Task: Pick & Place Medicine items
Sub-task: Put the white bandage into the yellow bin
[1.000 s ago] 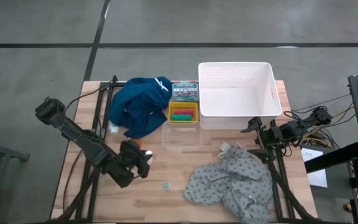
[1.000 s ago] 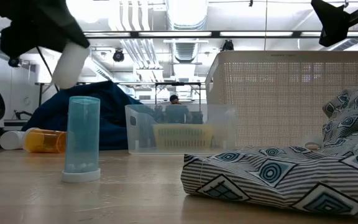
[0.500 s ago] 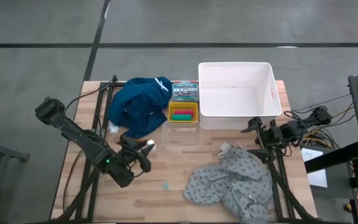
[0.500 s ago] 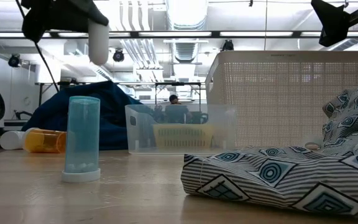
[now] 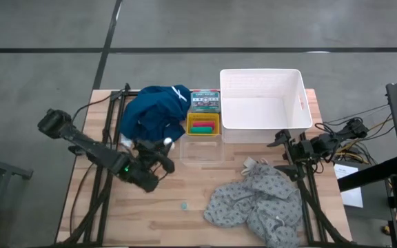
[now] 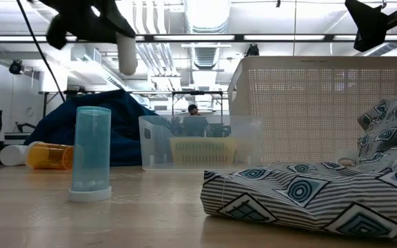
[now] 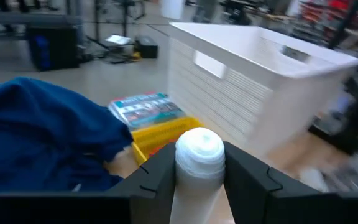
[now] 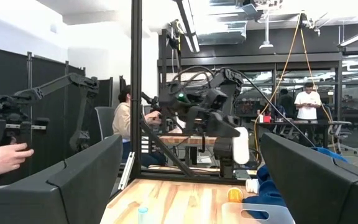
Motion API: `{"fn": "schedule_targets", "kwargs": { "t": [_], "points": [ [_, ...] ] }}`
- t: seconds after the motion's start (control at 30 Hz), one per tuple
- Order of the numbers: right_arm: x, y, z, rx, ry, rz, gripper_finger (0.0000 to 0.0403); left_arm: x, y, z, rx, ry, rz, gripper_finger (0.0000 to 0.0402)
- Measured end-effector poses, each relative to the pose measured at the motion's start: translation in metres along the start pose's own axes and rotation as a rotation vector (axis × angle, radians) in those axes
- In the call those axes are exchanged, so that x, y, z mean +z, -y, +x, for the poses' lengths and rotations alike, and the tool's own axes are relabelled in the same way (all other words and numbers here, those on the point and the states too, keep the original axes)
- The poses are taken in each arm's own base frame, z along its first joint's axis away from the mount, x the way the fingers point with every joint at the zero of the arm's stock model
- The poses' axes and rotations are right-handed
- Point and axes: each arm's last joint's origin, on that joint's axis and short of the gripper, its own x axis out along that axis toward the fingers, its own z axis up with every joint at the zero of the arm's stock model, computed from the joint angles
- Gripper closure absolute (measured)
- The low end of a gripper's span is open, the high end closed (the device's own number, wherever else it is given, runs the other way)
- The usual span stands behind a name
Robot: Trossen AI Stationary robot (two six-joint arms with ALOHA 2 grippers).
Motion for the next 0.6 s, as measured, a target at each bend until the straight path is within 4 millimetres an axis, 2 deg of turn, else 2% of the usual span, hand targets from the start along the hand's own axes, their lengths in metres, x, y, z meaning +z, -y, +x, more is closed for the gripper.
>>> {"fn": "schedule_targets", "kwargs": {
  "t": [0.2,0.6],
  "points": [
    [0.000,0.000,0.000,0.000,0.000,0.000,0.0023,0.011,-0.005,0.030,0.095,0.016,-0.049,0.0279],
    [0.000,0.000,0.000,0.000,-0.001,0.000,0.0023,0.038,-0.006,0.073,0.082,0.005,0.146,0.0279]
  ]
}}
